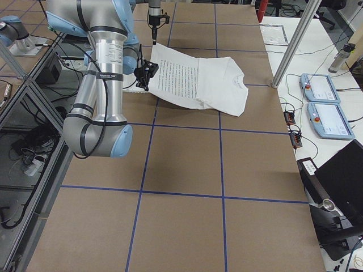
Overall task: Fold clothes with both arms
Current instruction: 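Lift the hem with both grippers and fold it over toward the collar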
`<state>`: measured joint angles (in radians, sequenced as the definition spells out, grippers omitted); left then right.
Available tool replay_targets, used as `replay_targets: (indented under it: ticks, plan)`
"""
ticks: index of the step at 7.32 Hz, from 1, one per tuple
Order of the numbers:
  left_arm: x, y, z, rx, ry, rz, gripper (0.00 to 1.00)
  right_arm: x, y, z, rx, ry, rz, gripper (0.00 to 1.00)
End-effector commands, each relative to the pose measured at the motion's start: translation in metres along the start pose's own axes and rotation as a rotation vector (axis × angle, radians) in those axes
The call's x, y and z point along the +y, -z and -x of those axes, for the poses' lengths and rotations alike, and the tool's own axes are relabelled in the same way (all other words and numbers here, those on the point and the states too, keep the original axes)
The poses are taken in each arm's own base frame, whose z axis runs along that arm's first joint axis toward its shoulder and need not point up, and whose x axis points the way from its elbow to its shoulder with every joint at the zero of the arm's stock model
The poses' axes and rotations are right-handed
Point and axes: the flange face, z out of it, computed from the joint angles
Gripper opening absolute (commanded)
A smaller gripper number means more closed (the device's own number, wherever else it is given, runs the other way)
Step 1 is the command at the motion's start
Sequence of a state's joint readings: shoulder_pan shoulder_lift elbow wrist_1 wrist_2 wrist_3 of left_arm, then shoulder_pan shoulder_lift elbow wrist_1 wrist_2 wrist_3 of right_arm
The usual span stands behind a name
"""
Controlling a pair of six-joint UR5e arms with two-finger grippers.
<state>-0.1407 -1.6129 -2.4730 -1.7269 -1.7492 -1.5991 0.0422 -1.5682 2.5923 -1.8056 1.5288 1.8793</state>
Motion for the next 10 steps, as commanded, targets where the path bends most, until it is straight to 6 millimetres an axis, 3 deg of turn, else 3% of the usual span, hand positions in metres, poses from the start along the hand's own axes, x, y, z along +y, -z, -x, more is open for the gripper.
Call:
replay_targets:
  ticks: [1, 2, 4, 5, 6, 7, 8, 10]
  plan:
    - [-0.020, 0.066, -0.010, -0.002, 0.004, -0.001, 0.00, -0.025, 0.062, 0.016, 0.009, -0.052, 0.046, 0.00]
    - [-0.035, 0.073, -0.023, -0.008, -0.032, -0.036, 0.00, -0.040, 0.076, 0.031, 0.009, 0.000, 0.009, 0.00]
    - [-0.080, 0.073, -0.054, -0.069, -0.097, -0.118, 0.00, -0.084, 0.073, 0.070, 0.028, 0.140, -0.079, 0.00]
    - [-0.117, 0.077, -0.055, -0.092, -0.111, -0.186, 0.00, -0.121, 0.074, 0.079, 0.047, 0.182, -0.094, 0.00]
    - [-0.144, 0.087, -0.048, -0.118, -0.129, -0.235, 0.00, -0.165, 0.080, 0.081, 0.062, 0.177, -0.091, 0.00]
    - [-0.171, 0.084, -0.048, -0.151, -0.135, -0.266, 0.00, -0.199, 0.085, 0.088, 0.073, 0.183, -0.106, 0.00]
    - [-0.204, 0.082, -0.057, -0.173, -0.128, -0.300, 0.00, -0.225, 0.084, 0.098, 0.091, 0.185, -0.121, 0.00]
    - [-0.261, 0.068, -0.055, -0.251, -0.154, -0.329, 0.00, -0.263, 0.070, 0.122, 0.084, 0.159, -0.154, 0.00]
